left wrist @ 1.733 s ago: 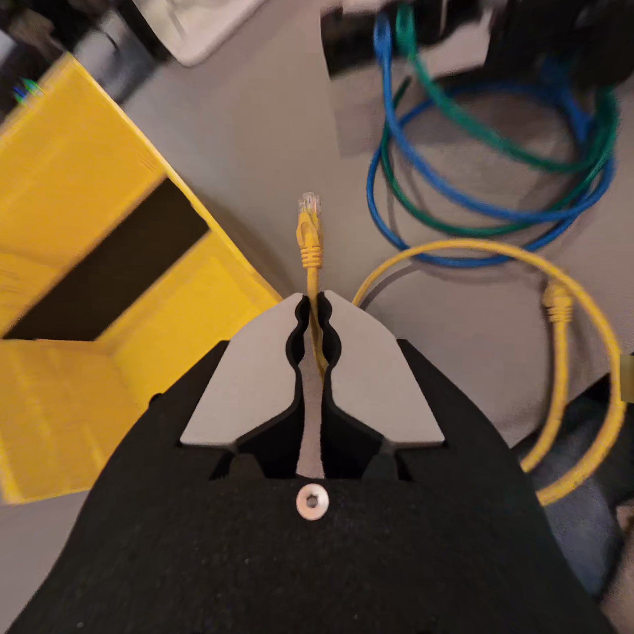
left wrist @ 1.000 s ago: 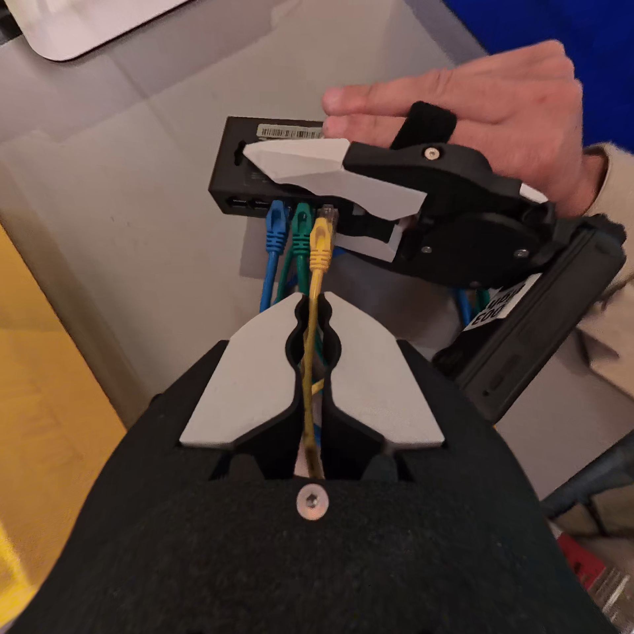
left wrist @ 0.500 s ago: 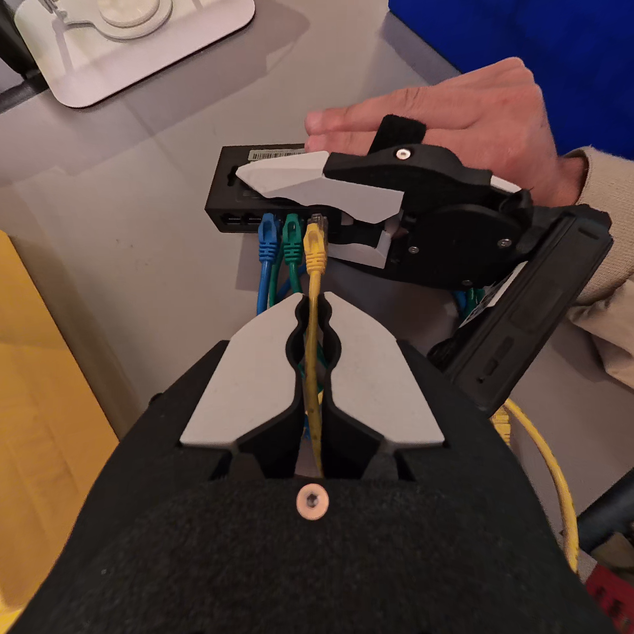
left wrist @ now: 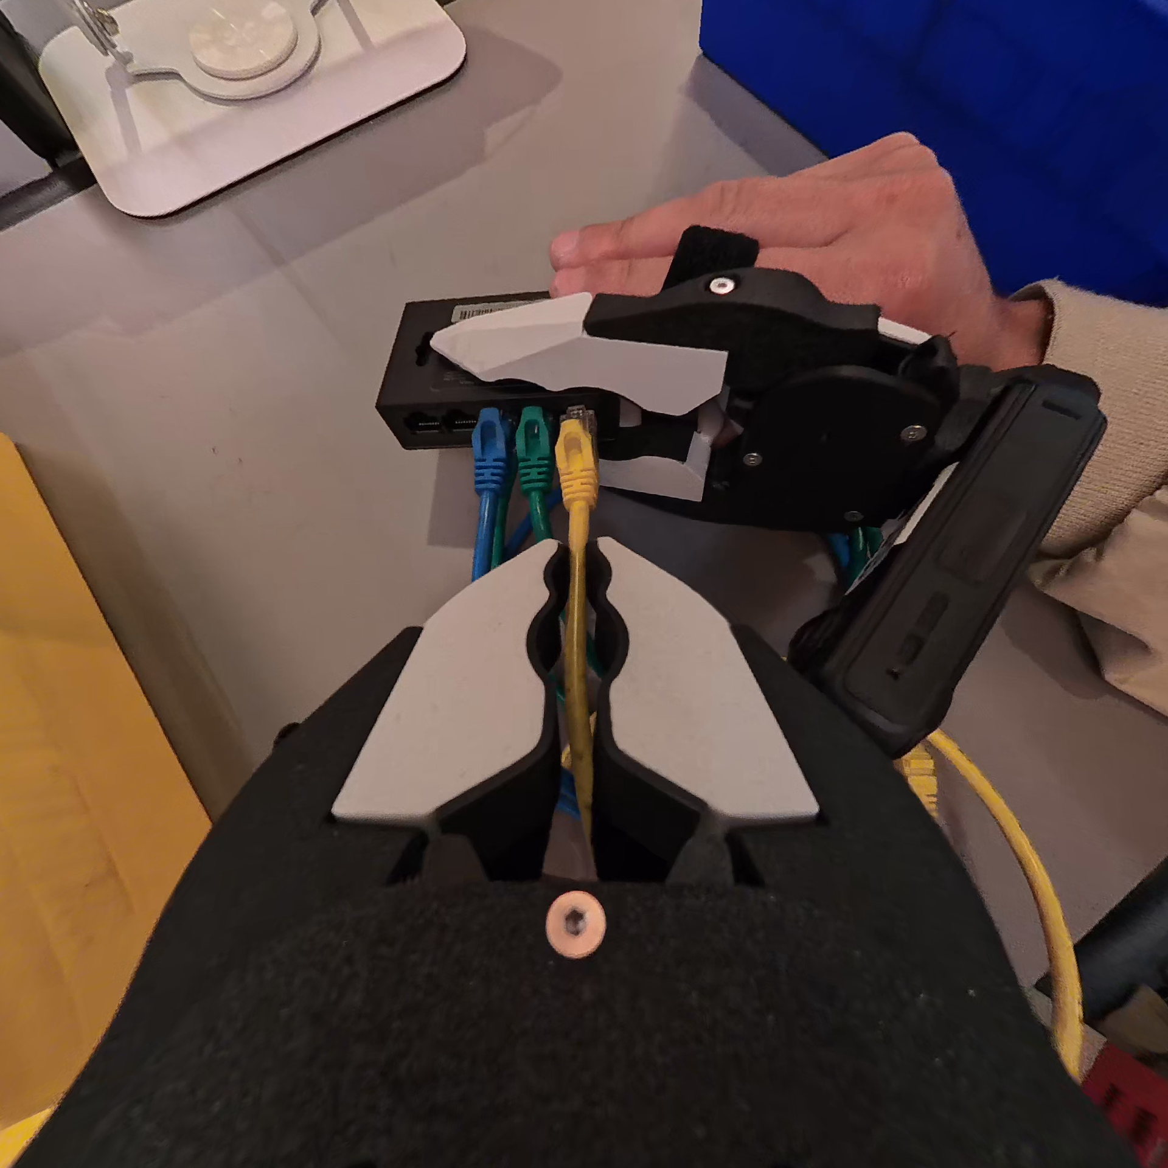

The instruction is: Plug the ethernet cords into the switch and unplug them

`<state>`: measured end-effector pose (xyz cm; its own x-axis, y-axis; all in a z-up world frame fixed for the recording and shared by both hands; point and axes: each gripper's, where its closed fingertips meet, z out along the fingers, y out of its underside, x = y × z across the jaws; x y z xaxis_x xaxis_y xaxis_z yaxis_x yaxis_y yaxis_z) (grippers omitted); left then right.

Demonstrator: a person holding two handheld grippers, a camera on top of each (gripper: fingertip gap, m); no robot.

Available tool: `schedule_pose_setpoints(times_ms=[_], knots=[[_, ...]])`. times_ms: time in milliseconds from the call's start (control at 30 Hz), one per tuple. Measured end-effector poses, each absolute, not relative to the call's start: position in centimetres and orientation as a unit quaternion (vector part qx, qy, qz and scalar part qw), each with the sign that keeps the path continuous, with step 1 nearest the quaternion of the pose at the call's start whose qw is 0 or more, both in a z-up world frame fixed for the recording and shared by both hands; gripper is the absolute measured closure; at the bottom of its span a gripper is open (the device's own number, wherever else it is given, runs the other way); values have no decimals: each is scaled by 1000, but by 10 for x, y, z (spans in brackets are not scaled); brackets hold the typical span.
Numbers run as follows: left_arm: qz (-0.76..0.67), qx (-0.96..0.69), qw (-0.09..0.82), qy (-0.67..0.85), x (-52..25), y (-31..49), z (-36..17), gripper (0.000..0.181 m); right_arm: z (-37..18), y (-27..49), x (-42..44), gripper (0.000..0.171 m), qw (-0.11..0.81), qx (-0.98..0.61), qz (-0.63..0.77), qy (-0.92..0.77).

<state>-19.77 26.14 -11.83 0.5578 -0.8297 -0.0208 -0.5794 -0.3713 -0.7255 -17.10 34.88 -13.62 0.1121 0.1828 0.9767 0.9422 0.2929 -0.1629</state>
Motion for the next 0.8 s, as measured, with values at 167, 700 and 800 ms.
schedule_pose_setpoints(times_ms=[167,700,800], knots=[[-156,-801,374,441,-198,266,-116,176,-137,349,-170,144,562,-493,-334,-574],[-177,-772,383,475,-188,266,-109,177,-127,344,-171,145,585,-531,-285,-542],[-184,-766,387,479,-174,258,-113,177,-129,341,-178,146,586,-526,-277,-550]])
